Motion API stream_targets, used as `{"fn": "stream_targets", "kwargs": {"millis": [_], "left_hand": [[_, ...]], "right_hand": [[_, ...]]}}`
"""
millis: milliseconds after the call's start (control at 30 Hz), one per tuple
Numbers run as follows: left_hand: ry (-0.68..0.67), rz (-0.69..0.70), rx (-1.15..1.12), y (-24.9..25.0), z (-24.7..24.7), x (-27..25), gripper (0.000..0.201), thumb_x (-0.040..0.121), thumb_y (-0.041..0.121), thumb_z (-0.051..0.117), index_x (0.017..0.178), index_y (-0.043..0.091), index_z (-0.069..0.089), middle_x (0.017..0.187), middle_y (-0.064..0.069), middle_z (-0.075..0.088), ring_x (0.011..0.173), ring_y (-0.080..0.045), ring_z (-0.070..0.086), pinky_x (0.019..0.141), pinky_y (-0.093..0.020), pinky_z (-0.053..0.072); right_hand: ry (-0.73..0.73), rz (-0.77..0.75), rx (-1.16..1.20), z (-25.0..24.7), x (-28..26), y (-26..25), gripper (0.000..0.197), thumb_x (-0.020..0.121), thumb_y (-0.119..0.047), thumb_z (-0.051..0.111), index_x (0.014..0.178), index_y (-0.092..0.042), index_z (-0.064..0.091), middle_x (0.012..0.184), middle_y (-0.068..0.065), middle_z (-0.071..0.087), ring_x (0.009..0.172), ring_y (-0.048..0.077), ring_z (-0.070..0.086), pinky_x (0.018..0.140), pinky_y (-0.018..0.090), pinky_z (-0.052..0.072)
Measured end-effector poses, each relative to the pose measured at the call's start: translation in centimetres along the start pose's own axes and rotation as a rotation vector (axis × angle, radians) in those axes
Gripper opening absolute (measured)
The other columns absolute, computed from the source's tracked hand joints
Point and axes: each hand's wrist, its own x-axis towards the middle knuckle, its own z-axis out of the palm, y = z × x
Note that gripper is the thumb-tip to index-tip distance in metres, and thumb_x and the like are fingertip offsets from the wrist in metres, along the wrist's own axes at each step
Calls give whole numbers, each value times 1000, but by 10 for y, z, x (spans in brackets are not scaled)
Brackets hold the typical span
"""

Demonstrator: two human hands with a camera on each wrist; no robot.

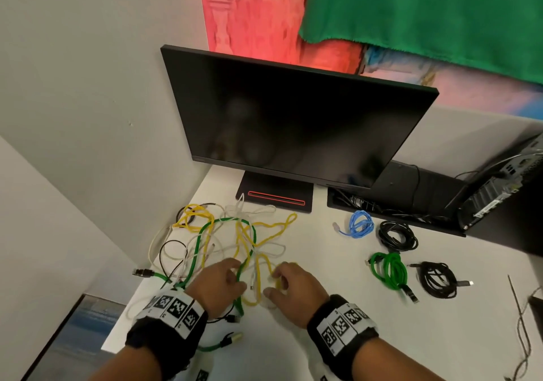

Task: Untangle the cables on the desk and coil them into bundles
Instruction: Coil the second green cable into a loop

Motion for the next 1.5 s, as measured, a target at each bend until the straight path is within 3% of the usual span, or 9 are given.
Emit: {"fn": "stream_targets", "kwargs": {"millis": [133,300,467,600,833,1000,1133,1300,1500], "left_hand": [[-41,192,-118,15,-4,-9,34,95,16,52,121,37,58,88,15,72,82,1,65,77,-19,50],[139,174,-461,25,-26,-20,38,90,4,54,105,39,51,86,1,70,44,-11,54,44,-26,45],[104,290,-476,34,-32,-35,42,92,8,57,111,44,47,86,2,73,45,-7,49,46,-24,46],[188,421,-506,46,-36,-33,49,81,15,60,116,48,47,75,0,69,53,-7,55,53,-21,48],[295,-17,-76,-24,-33,-6,11,95,22,57,104,21,62,87,-1,69,86,-24,64,76,-29,47],[438,-87,-382,-28,-58,3,19,93,9,57,77,14,64,54,-3,64,53,-14,61,52,-20,50],[407,-26,-601,1,-77,2,31,86,10,67,55,14,61,44,2,40,40,-16,33,41,-18,27],[299,76,-690,34,-90,-5,31,87,0,60,57,10,58,43,9,38,38,-7,30,38,-18,23],[67,387,-556,81,-84,-16,21,93,25,60,77,14,66,48,8,46,41,-5,39,44,-16,34]], "right_hand": [[16,-273,-39,1,11,-24,70,89,-35,61,152,-32,30,146,-5,41,129,15,41,110,33,36],[111,-278,-97,-40,36,-46,21,98,-30,56,106,-16,70,102,4,69,101,26,58,85,32,42],[1,-339,-40,-68,31,-56,39,91,-32,64,130,-34,59,115,-6,61,106,10,54,93,28,46],[-1,-313,114,-55,23,-77,16,92,-21,56,99,-20,71,92,1,69,87,20,63,81,39,52],[434,-328,893,-139,30,-96,23,91,-15,60,80,-30,73,86,6,76,69,18,73,60,28,57],[100,-45,468,-120,22,-41,34,89,4,59,78,-26,71,86,2,71,79,30,70,63,28,52],[-339,83,-82,-97,9,-13,51,81,-12,63,127,-35,60,121,-10,57,104,8,54,88,20,45],[-269,15,284,-144,6,-28,91,56,-26,59,138,-58,38,139,-23,44,134,-1,40,100,23,45],[-55,-233,292,-102,16,-84,19,85,-54,57,101,-46,62,96,-17,69,87,-1,64,81,30,54]]}}
